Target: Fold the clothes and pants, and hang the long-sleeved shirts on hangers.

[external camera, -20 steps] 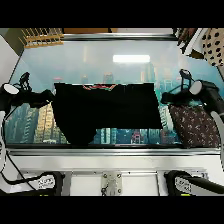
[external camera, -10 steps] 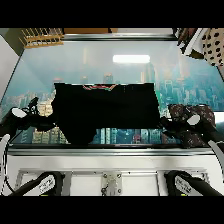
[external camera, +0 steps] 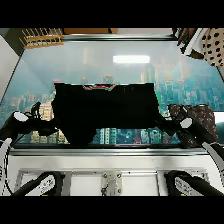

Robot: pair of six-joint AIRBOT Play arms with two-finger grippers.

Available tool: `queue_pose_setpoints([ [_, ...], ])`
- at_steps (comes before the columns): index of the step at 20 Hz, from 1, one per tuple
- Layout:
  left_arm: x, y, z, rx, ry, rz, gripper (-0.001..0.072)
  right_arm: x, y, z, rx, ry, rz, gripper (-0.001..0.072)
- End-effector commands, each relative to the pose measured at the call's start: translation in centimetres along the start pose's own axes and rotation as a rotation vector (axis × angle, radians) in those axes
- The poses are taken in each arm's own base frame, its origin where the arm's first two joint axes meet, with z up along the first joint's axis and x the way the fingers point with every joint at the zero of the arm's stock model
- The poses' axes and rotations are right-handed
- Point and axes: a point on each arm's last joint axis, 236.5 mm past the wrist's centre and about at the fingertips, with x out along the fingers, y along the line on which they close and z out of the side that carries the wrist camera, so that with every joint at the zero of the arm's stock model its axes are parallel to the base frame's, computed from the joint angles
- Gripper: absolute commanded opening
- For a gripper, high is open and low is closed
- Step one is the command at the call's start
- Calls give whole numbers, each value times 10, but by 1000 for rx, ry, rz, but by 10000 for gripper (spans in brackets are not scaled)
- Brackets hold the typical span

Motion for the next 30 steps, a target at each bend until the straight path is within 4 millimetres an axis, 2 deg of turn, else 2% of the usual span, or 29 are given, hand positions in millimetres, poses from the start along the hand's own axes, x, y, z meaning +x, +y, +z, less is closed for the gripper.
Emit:
queue_pose_setpoints([
  [1,16,9,-31,-68,77,4,504,1,2,1,0,-8,6,12],
  [4,31,4,-49,-129,97,-46,504,1,2,0,1,-6,6,12],
  [7,37,-5,-43,-130,61,-65,504,1,2,0,1,-6,6,12],
  [10,48,-27,-46,-15,47,-53,502,1,2,0,0,-4,5,12],
  [11,52,-35,-49,28,45,-49,352,1,2,0,0,-3,5,12],
  [12,55,-42,-51,55,46,-47,145,1,2,0,0,-3,5,12],
  [13,56,-46,-53,74,47,-47,9,1,2,0,-1,-4,5,12],
  [14,54,-49,-52,91,54,-47,8,-1,3,1,-8,-5,7,12],
  [16,40,-50,-48,115,84,-42,8,-8,9,2,-68,12,16,12],
  [19,1,-37,-38,149,60,-5,8,-34,5,-1,-181,77,-19,11],
  [21,-27,-30,-47,152,47,5,8,-56,-15,-5,-243,120,-98,11],
  [24,-60,-31,-82,175,101,-2,8,-96,-54,-20,-334,211,-258,10],
  [26,-74,-36,-96,190,94,-8,8,-117,-65,-30,-357,254,-317,10],
  [28,-83,-42,-96,211,45,-10,7,-123,-60,-31,-361,258,-309,10],
  [30,-80,-50,-91,254,15,-13,8,-122,-50,-22,-372,242,-303,10],
])
